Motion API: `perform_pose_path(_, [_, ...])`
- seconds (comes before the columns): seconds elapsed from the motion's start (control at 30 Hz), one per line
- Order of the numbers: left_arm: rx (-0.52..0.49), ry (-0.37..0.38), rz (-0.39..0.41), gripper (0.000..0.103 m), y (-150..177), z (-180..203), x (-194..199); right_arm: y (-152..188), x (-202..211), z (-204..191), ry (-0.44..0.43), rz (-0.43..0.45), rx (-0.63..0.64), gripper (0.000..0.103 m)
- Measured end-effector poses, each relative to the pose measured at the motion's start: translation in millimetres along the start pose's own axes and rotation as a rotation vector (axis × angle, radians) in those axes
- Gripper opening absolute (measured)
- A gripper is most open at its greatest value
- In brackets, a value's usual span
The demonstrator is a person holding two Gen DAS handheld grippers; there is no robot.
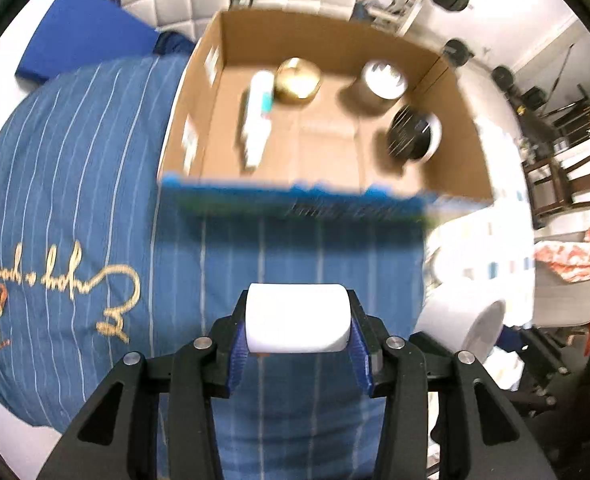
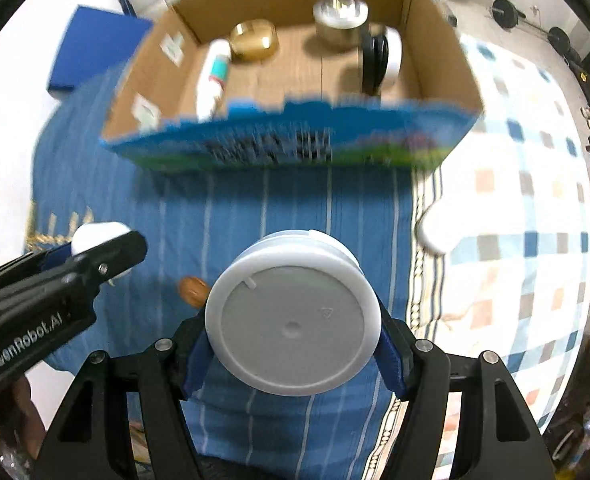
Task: Organize rigid objects
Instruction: 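Lift the white cup and white tub with both tools and carry them into the box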
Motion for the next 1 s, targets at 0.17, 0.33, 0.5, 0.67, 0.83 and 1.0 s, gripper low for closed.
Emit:
perform_pose_path(0.17, [-0.01,0.039,0.021,0.04,-54,15,15,-33,44,3,-0.032,0.062,0.006,0.07])
perform_pose_path(0.33, [0.001,0.066,-0.022,0.04,-110,16,0,-96,48,7,-0.044,0.076,-0.001,0.07])
perform_pose_path(0.5, [0.006,0.059,-0.106,0.04,-156,8,-41,-153,16,7,-0.03,0.012,-0.013,0.07])
perform_pose_path(0.67, [0.018,0.078,-0.219,0.04,-188,2,-84,-190,-25,8,-0.022,-0.066,-0.019,0.07])
perform_pose_path(0.83, [0.038,0.101,-0.319,0.04,-212,-2,-121,-222,-60,9,-0.005,-0.126,-0.034,0.07])
perform_pose_path(1.0, [0.031,0.089,-0.383,0.04,-226,-3,-144,-240,-78,11,0.012,-0.168,-0.042,0.07])
Point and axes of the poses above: each gripper's, at about its wrist camera, not at the fingertips, and x roughly against the way its jaws point, z to its right, y to its underside, the point moved 7 cm from there along -x, roughly the way its jaws point, and after that the axes turned 14 degrees about -z, right-handed, at the moved point
